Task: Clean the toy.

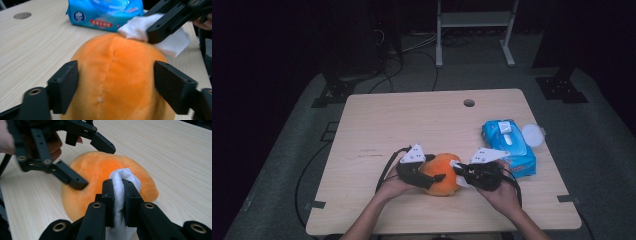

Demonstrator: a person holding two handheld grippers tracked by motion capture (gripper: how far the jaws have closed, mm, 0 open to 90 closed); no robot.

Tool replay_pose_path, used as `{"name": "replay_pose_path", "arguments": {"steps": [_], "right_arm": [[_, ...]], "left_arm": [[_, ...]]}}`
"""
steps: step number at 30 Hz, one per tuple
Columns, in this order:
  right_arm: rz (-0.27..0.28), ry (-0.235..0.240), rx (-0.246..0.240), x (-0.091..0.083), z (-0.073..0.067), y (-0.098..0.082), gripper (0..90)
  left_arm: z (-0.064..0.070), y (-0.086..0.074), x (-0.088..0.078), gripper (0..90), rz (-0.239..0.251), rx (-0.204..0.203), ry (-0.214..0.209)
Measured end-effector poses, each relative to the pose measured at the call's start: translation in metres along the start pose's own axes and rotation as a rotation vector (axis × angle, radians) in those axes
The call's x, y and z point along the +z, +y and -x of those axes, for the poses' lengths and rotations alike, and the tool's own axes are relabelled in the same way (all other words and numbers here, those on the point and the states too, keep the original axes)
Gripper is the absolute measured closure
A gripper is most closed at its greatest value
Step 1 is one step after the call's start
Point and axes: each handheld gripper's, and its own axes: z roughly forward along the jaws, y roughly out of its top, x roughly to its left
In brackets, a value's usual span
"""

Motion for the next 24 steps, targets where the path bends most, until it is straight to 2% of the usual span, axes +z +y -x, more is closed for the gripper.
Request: {"name": "replay_pose_path", "arguments": {"steps": [2, 6, 9, 10, 11, 12, 13, 16, 18, 20, 24], "right_arm": [[-0.001, 0.023, 0.017, -0.001, 0.002, -0.001, 80.5], [-0.023, 0.025, 0.033, 0.000, 0.007, -0.006, 80.5], [-0.025, 0.034, 0.036, -0.002, 0.005, -0.008, 80.5], [-0.019, 0.044, 0.027, -0.002, 0.002, -0.007, 80.5], [-0.011, 0.074, 0.016, -0.002, -0.004, -0.005, 80.5], [-0.011, 0.074, 0.016, -0.002, -0.004, -0.005, 80.5], [-0.013, 0.099, -0.009, 0.002, -0.013, -0.002, 80.5], [-0.028, 0.065, -0.059, 0.008, -0.020, 0.000, 80.6], [-0.014, 0.065, -0.039, 0.007, -0.013, 0.000, 80.6], [-0.003, 0.040, -0.013, 0.003, -0.006, -0.001, 80.6], [-0.022, 0.009, 0.063, 0.002, 0.015, -0.008, 80.6]], "left_arm": [[-0.002, -0.002, -0.003, 25.8, -0.004, -0.012, 0.007], [-0.009, -0.006, -0.006, 26.5, 0.002, -0.039, 0.015], [-0.012, -0.008, -0.006, 26.5, 0.007, -0.065, 0.014], [-0.012, -0.008, -0.005, 26.5, 0.006, -0.068, 0.018], [-0.011, -0.008, -0.005, 26.5, 0.006, -0.072, 0.018], [-0.011, -0.008, -0.005, 26.7, 0.006, -0.072, 0.018], [-0.010, -0.008, -0.004, 26.9, 0.007, -0.063, 0.010], [-0.008, -0.007, -0.005, 28.2, -0.001, -0.045, 0.018], [-0.008, -0.008, -0.005, 28.6, -0.001, -0.042, 0.012], [-0.008, -0.008, -0.005, 28.9, 0.002, -0.037, 0.006], [-0.005, -0.008, -0.003, 29.1, -0.002, -0.019, -0.002]]}}
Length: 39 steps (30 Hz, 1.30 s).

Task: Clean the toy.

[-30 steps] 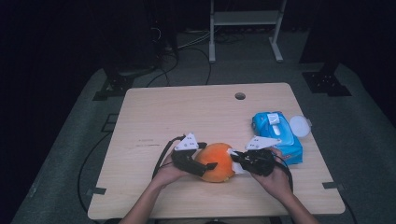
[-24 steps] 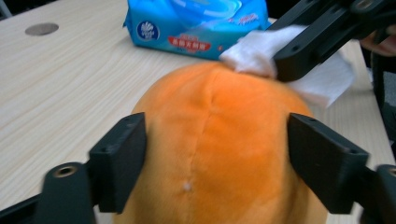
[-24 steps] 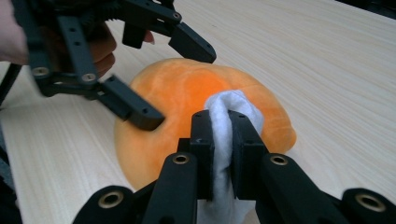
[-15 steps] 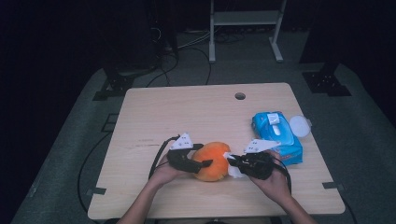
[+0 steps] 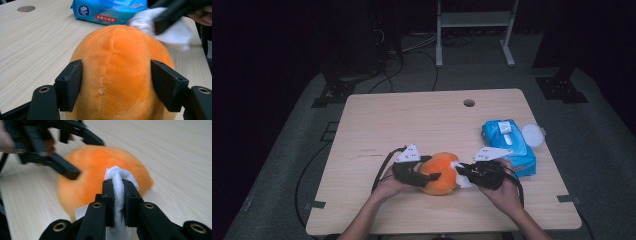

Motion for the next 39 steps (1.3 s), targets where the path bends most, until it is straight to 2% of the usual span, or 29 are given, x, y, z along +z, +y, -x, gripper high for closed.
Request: {"name": "replay_pose_path", "arguments": {"steps": [2, 4, 8, 11, 13, 16, 18, 19, 20, 22, 26, 29, 33, 37, 39], "right_arm": [[-0.007, 0.005, 0.042, 0.000, 0.008, -0.003, 80.6], [0.000, 0.013, 0.052, 0.000, 0.008, -0.002, 80.6], [0.032, 0.046, 0.026, 0.000, -0.006, 0.005, 80.5], [0.030, 0.036, -0.001, 0.002, -0.010, 0.008, 80.5], [0.027, 0.032, 0.023, 0.001, -0.004, 0.006, 80.5], [-0.009, -0.026, 0.038, 0.003, 0.009, 0.000, 80.5], [-0.017, -0.008, 0.091, 0.004, 0.018, -0.005, 80.5], [-0.016, -0.003, 0.099, 0.004, 0.018, -0.006, 80.5], [-0.014, -0.007, 0.094, 0.003, 0.017, -0.004, 80.5], [0.003, 0.015, 0.091, 0.003, 0.011, 0.000, 80.5], [0.030, 0.050, 0.054, 0.002, -0.003, 0.009, 80.5], [0.030, 0.062, 0.038, 0.000, -0.007, 0.012, 80.5], [0.012, 0.048, 0.069, 0.000, 0.003, 0.006, 80.5], [-0.016, 0.031, 0.104, -0.001, 0.014, -0.001, 80.5], [-0.023, 0.028, 0.109, -0.001, 0.015, -0.002, 80.5]], "left_arm": [[0.001, 0.000, 0.001, 29.1, 0.003, -0.001, -0.003], [0.002, 0.000, 0.002, 28.8, 0.003, -0.003, -0.007], [0.007, 0.000, 0.004, 28.6, 0.001, 0.025, -0.015], [0.008, 0.001, 0.004, 28.7, -0.002, 0.031, -0.013], [0.007, 0.001, 0.003, 28.7, -0.002, 0.036, -0.019], [0.006, 0.000, 0.003, 28.6, 0.005, 0.027, -0.022], [0.007, 0.000, 0.004, 28.6, 0.005, 0.028, -0.020], [0.007, 0.000, 0.004, 28.5, 0.002, 0.029, -0.018], [0.008, 0.001, 0.005, 28.2, 0.004, 0.025, -0.016], [0.010, 0.002, 0.006, 27.9, -0.001, 0.035, -0.014], [0.018, 0.005, 0.010, 27.5, -0.013, 0.074, -0.012], [0.023, 0.007, 0.013, 27.5, -0.018, 0.092, -0.012], [0.022, 0.008, 0.011, 27.2, -0.016, 0.086, -0.027], [0.016, 0.009, 0.005, 23.7, 0.004, 0.046, -0.058], [0.012, 0.010, 0.001, 18.9, 0.001, 0.023, -0.052]]}}
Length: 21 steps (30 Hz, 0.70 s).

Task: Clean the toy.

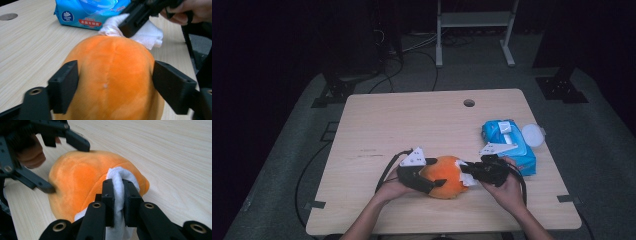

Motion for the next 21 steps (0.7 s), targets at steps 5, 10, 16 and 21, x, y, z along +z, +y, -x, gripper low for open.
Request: {"name": "replay_pose_path", "arguments": {"steps": [5, 10, 16, 21], "right_arm": [[-0.005, -0.002, 0.000, 0.001, 0.000, 0.000, 80.5], [-0.005, 0.000, 0.004, 0.002, 0.000, 0.000, 80.4], [0.030, -0.021, 0.008, -0.003, 0.002, 0.004, 80.5], [0.084, 0.027, -0.010, -0.004, -0.008, 0.010, 80.5]], "left_arm": [[-0.016, -0.006, -0.004, 8.2, -0.029, -0.118, 0.001], [-0.017, -0.010, 0.008, 9.8, -0.068, -0.167, -0.034], [0.005, 0.008, 0.001, 34.4, 0.046, 0.029, 0.145], [0.020, 0.010, 0.013, 32.6, 0.017, 0.183, 0.202]]}}
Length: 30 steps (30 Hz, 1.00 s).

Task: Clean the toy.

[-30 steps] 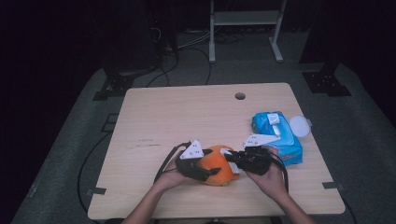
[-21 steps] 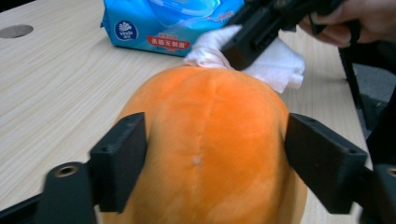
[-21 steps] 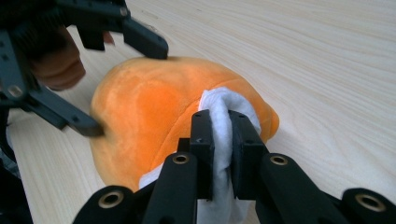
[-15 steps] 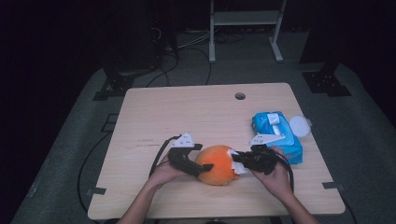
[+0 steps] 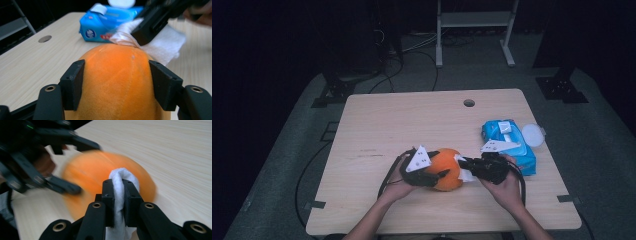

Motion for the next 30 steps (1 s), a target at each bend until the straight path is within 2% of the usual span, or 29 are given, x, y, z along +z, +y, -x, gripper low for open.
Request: {"name": "replay_pose_path", "arguments": {"steps": [1, 3, 4, 6, 9, 12, 13, 15, 19, 20, 24, 26, 28, 30], "right_arm": [[-0.004, 0.008, -0.015, 0.003, -0.005, 0.000, 80.5], [-0.023, -0.009, -0.066, 0.009, -0.015, -0.002, 80.5], [-0.028, -0.010, -0.077, 0.010, -0.017, -0.002, 80.5], [-0.027, -0.007, -0.073, 0.010, -0.015, -0.002, 80.5], [-0.046, -0.036, -0.058, 0.010, -0.005, -0.007, 80.4], [-0.056, -0.045, -0.012, 0.009, 0.008, -0.009, 80.4], [-0.056, -0.054, -0.011, 0.009, 0.008, -0.009, 80.4], [-0.052, -0.056, -0.008, 0.008, 0.005, -0.008, 80.5], [-0.058, -0.044, -0.060, 0.012, -0.007, -0.005, 80.5], [-0.062, -0.041, -0.063, 0.013, -0.008, -0.005, 80.5], [-0.073, -0.037, -0.052, 0.013, -0.004, -0.007, 80.4], [-0.076, -0.039, -0.047, 0.012, -0.003, -0.009, 80.4], [-0.079, -0.036, -0.041, 0.011, -0.001, -0.010, 80.4], [-0.077, -0.034, -0.036, 0.012, -0.001, -0.009, 80.4]], "left_arm": [[0.001, -0.002, 0.001, 31.0, 0.002, 0.002, 0.002], [-0.001, -0.004, -0.001, 28.7, -0.007, -0.018, -0.020], [-0.002, -0.006, -0.003, 28.4, -0.008, -0.019, -0.028], [-0.003, -0.010, -0.005, 28.4, -0.017, -0.023, -0.042], [-0.004, -0.014, -0.007, 28.3, -0.020, -0.030, -0.052], [-0.003, -0.013, -0.005, 27.9, -0.014, -0.038, -0.053], [-0.002, -0.012, -0.005, 27.6, -0.017, -0.032, -0.053], [-0.001, -0.011, -0.004, 26.4, -0.019, -0.032, -0.054], [-0.005, -0.011, -0.005, 20.6, -0.021, -0.046, -0.062], [-0.008, -0.010, -0.006, 18.4, -0.021, -0.063, -0.068], [-0.021, -0.013, -0.012, 10.2, -0.020, -0.169, -0.088], [-0.027, -0.017, -0.013, 7.9, -0.035, -0.217, -0.102], [-0.031, -0.022, -0.009, 6.5, -0.061, -0.274, -0.148], [-0.032, -0.025, -0.005, 6.6, -0.084, -0.297, -0.161]]}}
